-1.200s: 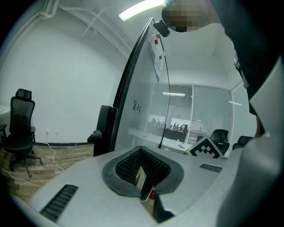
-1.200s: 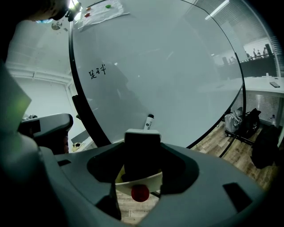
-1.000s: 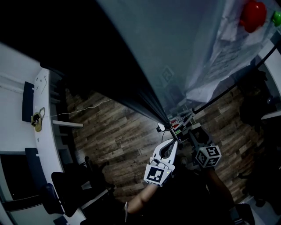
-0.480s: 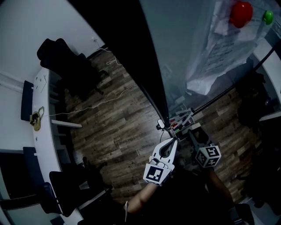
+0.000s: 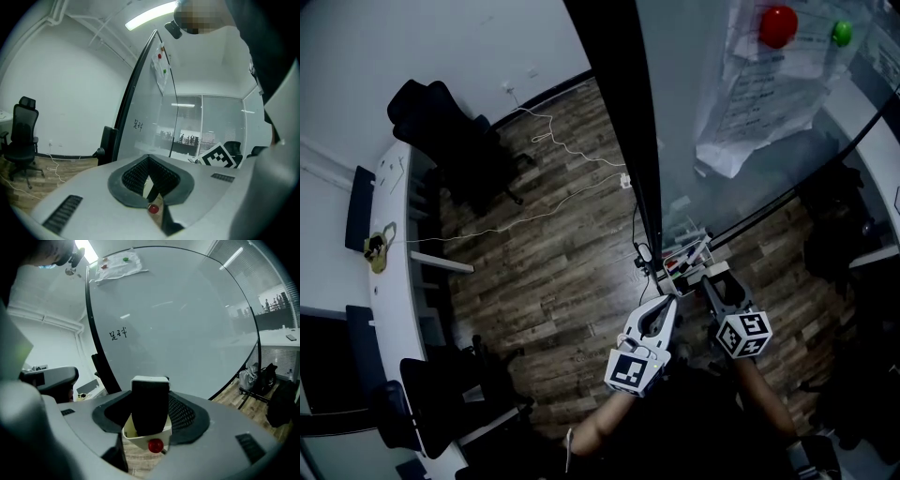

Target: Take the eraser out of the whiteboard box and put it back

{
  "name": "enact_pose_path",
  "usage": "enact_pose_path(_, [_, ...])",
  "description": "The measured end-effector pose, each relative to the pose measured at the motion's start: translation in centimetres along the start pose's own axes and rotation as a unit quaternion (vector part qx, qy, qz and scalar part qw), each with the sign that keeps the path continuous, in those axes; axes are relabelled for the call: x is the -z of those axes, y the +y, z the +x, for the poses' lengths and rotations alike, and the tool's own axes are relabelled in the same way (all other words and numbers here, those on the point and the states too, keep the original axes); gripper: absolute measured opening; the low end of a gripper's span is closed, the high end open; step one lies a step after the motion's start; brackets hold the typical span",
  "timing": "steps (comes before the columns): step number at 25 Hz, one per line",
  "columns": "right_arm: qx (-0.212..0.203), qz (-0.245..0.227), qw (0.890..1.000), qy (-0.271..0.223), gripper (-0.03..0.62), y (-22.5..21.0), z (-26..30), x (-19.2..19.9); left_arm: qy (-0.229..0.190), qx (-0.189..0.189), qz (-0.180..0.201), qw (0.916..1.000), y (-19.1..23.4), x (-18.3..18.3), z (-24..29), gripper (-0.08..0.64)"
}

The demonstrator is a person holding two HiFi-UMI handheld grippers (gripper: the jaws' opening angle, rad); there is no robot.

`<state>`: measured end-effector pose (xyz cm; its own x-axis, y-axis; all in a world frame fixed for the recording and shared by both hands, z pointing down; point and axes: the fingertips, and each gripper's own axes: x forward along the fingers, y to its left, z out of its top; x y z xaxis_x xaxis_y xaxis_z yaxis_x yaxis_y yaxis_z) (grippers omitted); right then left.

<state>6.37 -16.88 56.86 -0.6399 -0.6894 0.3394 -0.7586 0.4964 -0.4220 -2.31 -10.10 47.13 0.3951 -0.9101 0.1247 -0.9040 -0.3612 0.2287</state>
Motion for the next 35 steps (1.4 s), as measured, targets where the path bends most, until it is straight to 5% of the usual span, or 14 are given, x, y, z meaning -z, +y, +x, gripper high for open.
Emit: enact_pose_path(35, [-0.024,-0.026,0.998,-0.057,0.241,2.6,-13.7,-0.4,-0.032,-0.003,0.035,0.9989,-10.7,-0.2,-7.4,0.005])
